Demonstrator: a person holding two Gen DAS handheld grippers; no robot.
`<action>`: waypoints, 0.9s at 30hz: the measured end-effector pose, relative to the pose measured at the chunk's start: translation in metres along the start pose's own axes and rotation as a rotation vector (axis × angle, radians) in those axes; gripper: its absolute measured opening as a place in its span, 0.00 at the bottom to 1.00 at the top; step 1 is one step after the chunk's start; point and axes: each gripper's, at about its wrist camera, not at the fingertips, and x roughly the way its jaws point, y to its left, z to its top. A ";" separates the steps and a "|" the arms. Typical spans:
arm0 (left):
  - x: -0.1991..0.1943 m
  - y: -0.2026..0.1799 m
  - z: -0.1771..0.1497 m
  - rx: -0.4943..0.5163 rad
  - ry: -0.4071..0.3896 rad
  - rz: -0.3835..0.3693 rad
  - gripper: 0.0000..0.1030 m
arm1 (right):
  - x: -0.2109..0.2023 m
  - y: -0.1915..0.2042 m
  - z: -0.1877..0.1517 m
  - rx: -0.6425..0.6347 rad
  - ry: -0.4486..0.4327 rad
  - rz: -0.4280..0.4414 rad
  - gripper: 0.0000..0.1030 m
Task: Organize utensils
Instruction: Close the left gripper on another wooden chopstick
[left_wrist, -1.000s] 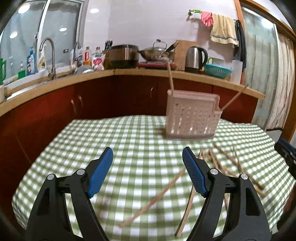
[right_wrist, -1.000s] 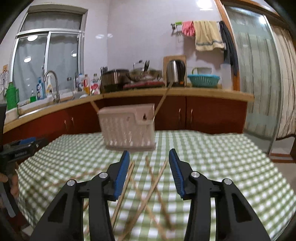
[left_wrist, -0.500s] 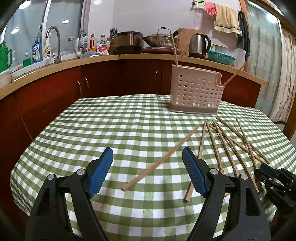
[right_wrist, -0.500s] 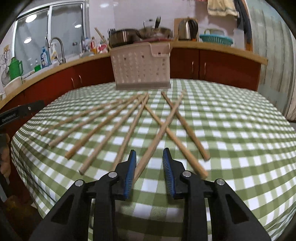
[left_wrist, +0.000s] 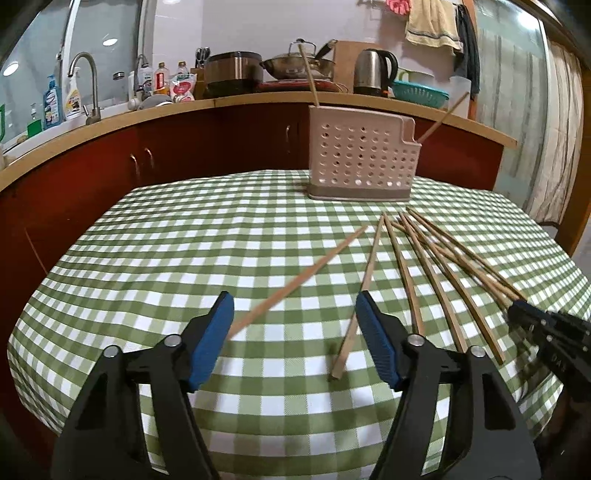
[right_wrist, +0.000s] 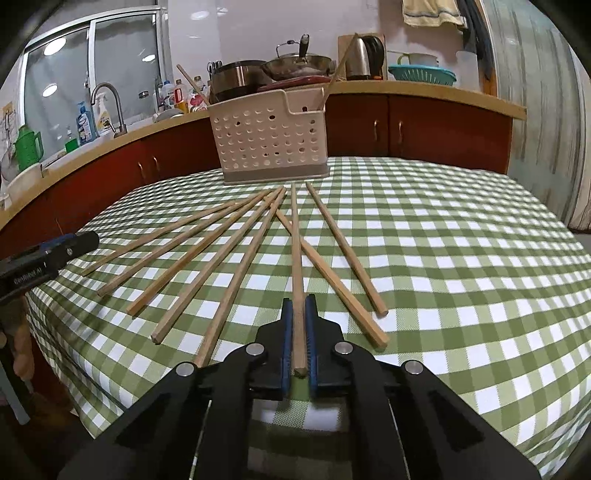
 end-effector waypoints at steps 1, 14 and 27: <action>0.002 -0.002 -0.002 0.007 0.009 -0.005 0.58 | -0.001 0.000 0.000 -0.002 -0.003 0.000 0.07; 0.019 -0.019 -0.021 0.063 0.102 -0.090 0.34 | -0.005 -0.001 0.004 0.009 -0.022 0.011 0.07; 0.026 -0.023 -0.027 0.093 0.111 -0.136 0.09 | -0.006 0.000 0.006 0.010 -0.026 0.018 0.07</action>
